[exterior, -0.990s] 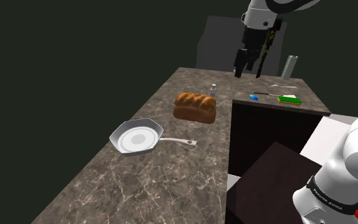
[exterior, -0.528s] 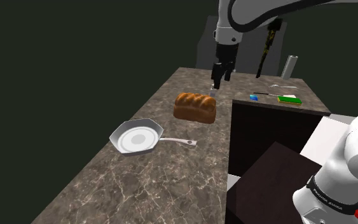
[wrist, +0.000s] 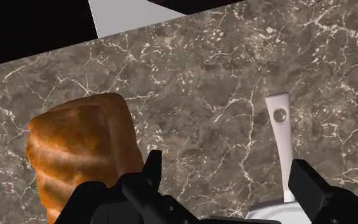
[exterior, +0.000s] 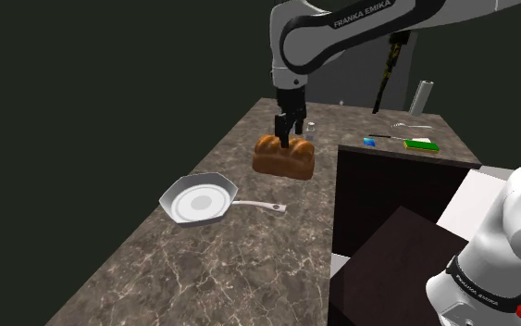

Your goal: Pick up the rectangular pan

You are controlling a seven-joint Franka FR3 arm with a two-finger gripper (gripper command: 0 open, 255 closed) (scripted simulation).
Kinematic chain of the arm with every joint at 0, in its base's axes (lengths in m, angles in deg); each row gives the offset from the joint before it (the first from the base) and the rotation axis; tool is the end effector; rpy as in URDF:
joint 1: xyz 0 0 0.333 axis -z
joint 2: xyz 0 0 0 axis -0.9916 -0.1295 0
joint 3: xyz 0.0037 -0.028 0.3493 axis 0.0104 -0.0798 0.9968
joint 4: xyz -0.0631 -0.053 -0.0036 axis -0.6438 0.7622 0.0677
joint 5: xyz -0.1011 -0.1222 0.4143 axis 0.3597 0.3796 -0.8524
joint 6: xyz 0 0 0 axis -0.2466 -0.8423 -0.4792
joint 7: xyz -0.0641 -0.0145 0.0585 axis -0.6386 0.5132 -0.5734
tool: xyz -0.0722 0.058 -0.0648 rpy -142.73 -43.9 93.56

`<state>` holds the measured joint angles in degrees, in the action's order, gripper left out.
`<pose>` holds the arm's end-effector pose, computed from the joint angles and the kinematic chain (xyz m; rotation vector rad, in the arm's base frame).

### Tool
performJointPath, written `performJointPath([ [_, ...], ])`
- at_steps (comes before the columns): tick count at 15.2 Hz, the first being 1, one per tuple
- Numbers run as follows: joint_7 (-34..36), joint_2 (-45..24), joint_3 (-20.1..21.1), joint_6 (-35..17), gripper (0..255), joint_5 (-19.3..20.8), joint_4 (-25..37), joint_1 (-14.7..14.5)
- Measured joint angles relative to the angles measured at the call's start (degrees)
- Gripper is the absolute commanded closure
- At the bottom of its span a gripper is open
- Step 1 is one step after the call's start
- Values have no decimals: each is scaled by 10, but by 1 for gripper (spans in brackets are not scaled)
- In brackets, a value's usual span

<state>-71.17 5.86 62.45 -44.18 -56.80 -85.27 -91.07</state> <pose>0.5693 0.1351 0.4708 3.0559 0.4718 -0.1471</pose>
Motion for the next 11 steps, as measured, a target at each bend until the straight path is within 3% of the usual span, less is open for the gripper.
performJointPath([
  [11, 4, -243, 37, 23, 0, 29, 186, -52],
])
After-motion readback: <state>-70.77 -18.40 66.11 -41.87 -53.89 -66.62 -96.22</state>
